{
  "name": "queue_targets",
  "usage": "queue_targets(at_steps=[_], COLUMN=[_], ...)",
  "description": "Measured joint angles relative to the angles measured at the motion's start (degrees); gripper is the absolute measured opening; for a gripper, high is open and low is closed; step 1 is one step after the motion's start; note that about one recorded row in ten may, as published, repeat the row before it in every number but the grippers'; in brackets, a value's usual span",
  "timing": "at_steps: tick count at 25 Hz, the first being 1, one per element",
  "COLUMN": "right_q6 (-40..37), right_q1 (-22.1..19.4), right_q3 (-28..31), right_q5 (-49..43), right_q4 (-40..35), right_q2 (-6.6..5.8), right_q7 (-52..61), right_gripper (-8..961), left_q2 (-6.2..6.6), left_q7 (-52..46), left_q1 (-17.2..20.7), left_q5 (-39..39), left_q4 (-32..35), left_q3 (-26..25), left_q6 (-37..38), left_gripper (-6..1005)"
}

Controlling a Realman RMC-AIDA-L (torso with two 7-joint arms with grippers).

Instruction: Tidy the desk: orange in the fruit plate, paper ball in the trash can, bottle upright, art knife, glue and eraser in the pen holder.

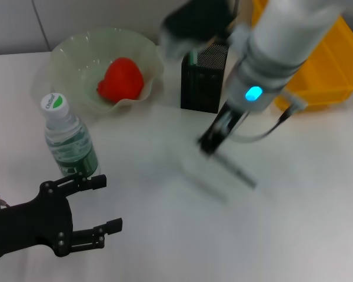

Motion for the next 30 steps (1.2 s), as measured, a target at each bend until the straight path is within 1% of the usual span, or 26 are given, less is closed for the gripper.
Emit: queue_targets(at_steps=[1,2,4,5,6,9,10,11,14,15,17,19,20,21,24,25,26,30], right_q6=[-0.1,-0.1,0.7,2.2,2.2,5.4,8.4,8.4,12.6,14.7,15.4,21.2,21.2,24.6,26.1,28.7,28.7,33.8], right_q1=[-1.1,-1.1,-3.8,-6.0,-6.0,-8.8,-10.4,-10.4,-12.5,-13.2,-13.4,-14.3,-14.3,-14.6,-14.8,-14.9,-14.9,-14.9], right_q3=[2.0,2.0,6.5,9.5,9.5,12.7,14.2,14.2,16.2,18.1,18.6,19.5,19.5,19.4,19.3,19.3,19.3,20.1], right_q5=[-0.9,-0.9,-1.5,-1.5,-1.5,-1.3,-0.4,-0.4,4.1,8.2,9.4,16.5,16.5,20.4,22.5,26.6,26.6,36.9], right_q4=[-2.7,-2.7,-7.2,-10.6,-10.6,-14.3,-16.1,-16.1,-17.6,-18.0,-17.9,-15.1,-15.1,-12.1,-10.4,-7.3,-7.3,0.7], right_q2=[0.0,0.0,-0.01,-0.01,-0.01,-0.03,-0.02,-0.02,-0.02,-0.02,-0.02,0.03,0.03,0.04,0.05,0.07,0.07,-0.02], right_q7=[-0.9,-0.9,-3.9,-6.8,-6.8,-10.0,-12.2,-12.2,-16.5,-20.3,-21.5,-29.5,-29.5,-34.6,-37.5,-43.2,-43.2,-55.3], right_gripper=[141,141,140,140,139,139,139,138,138,138,137,137,137,137,136,136,136,135], left_q2=[0.01,0.01,-0.01,-0.05,-0.07,-0.08,-0.08,-0.08,-0.09,-0.09,-0.09,-0.08,-0.08,-0.08,-0.08,-0.12,-0.12,-0.15], left_q7=[-0.1,-0.1,-0.4,-0.5,-0.5,-0.6,-0.7,-0.7,-1.4,-1.9,-2.1,-2.3,-2.3,-2.3,-2.3,-2.4,-2.4,-3.5], left_q1=[0.0,0.0,0.0,0.0,0.0,-0.3,-0.6,-0.6,-1.0,-1.2,-1.2,-1.2,-1.2,-1.2,-1.2,-1.2,-1.2,-1.3], left_q5=[0.0,0.0,-0.2,-0.2,-0.3,-1.0,-1.5,-1.5,-1.7,-1.9,-2.1,-2.9,-2.9,-3.1,-3.1,-3.1,-3.1,-3.2], left_q4=[0.0,0.0,-0.2,-0.2,-0.3,-1.1,-1.6,-1.6,-1.7,-1.7,-1.7,-1.7,-1.7,-1.7,-1.8,-1.8,-1.8,-1.8], left_q3=[0.0,0.0,-0.4,-0.6,-0.8,-1.0,-1.0,-1.0,-1.0,-1.0,-0.9,-0.9,-0.9,-0.9,-0.9,-0.9,-0.9,-0.9], left_q6=[0.0,0.0,-0.1,-0.1,-0.1,-0.3,-0.5,-0.5,-0.7,-0.8,-0.8,-0.9,-0.9,-1.0,-1.1,-1.5,-1.5,-2.1], left_gripper=[844,844,844,844,844,844,844,844,844,844,844,844,844,844,844,844,844,844])
